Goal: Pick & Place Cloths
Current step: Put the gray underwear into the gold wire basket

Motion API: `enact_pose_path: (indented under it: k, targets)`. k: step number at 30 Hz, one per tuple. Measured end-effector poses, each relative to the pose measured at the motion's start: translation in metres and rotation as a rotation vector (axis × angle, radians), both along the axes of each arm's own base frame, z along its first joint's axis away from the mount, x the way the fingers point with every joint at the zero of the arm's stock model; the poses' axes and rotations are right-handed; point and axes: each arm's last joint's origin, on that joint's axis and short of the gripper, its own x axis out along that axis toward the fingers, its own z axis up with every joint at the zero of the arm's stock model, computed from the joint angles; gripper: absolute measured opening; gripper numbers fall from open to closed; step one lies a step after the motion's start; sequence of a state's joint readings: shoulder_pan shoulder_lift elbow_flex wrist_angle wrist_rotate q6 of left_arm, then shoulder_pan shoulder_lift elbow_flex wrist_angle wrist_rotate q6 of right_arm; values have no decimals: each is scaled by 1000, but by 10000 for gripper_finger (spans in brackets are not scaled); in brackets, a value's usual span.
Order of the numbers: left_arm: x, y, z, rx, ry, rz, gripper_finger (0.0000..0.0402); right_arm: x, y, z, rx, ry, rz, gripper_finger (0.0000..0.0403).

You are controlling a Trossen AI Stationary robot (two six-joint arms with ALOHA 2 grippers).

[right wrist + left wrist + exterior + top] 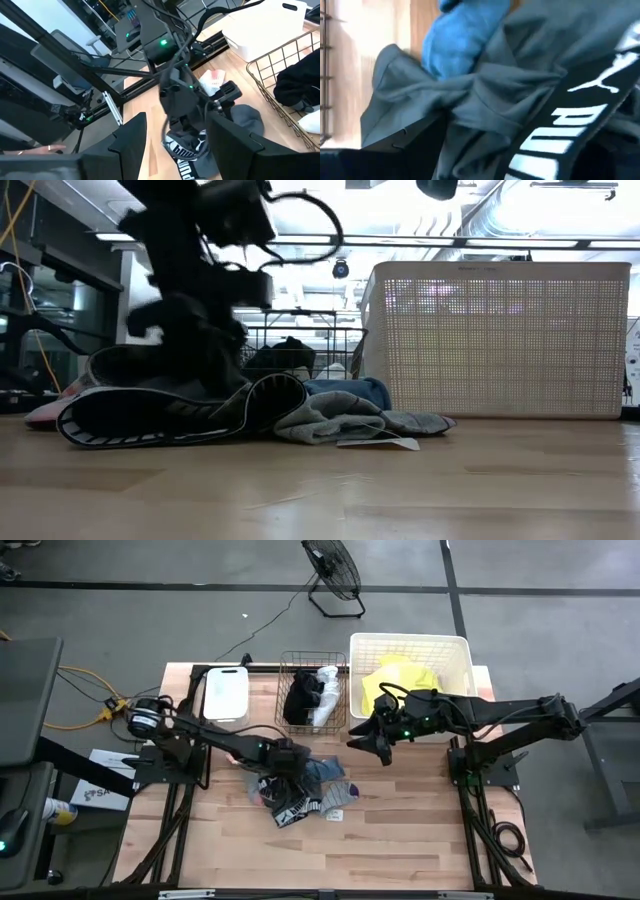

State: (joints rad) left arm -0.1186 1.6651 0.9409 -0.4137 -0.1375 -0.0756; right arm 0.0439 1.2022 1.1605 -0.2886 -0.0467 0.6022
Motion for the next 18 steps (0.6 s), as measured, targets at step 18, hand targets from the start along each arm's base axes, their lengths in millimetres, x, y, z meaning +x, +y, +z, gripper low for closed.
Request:
enact_pose_path:
  k: [18]
  targets:
    - [3, 6, -23, -133, 107, 48, 201, -4, 5, -9, -53, 99, 45, 196]
